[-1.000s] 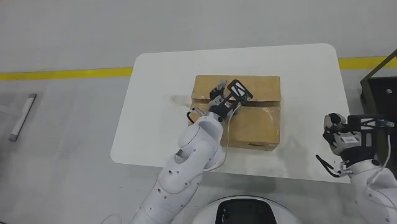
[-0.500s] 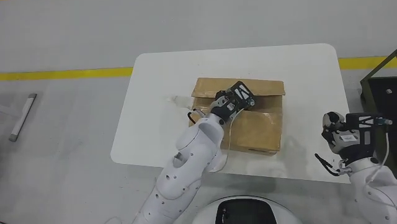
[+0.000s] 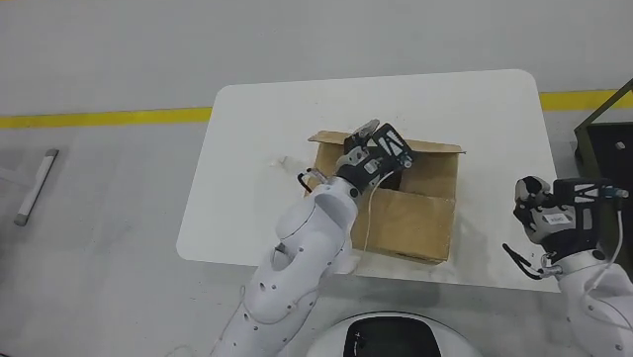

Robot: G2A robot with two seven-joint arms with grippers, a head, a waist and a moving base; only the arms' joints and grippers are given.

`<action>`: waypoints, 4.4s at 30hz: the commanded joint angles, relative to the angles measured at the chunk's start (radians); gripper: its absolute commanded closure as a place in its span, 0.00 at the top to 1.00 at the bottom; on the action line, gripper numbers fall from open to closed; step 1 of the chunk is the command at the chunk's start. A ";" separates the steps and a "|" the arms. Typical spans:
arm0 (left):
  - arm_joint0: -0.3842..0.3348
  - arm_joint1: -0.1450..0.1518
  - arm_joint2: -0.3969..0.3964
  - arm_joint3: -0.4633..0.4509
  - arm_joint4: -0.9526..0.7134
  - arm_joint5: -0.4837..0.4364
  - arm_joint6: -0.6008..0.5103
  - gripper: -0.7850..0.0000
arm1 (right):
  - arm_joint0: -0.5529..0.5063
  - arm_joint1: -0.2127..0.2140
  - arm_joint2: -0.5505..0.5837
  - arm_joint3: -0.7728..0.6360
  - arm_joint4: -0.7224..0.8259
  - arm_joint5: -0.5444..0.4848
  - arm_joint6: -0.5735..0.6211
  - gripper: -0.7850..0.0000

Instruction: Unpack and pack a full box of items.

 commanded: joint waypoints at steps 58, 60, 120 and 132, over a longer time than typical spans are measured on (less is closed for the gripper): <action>0.183 -0.041 -0.297 -0.238 -0.213 -0.148 -0.138 1.00 | 0.001 0.031 0.033 0.061 0.400 -0.597 0.058 1.00; 0.196 -0.038 -0.311 -0.253 -0.212 -0.146 -0.144 1.00 | 0.001 0.031 0.033 0.061 0.400 -0.597 0.058 1.00; 0.168 -0.013 -0.277 -0.235 -0.216 -0.005 -0.149 1.00 | 0.218 0.098 -0.007 0.103 0.322 -0.702 0.160 0.00; 0.157 -0.012 -0.196 -0.223 -0.227 -0.092 -0.248 1.00 | 0.204 0.110 0.020 0.084 0.088 -0.754 0.011 0.00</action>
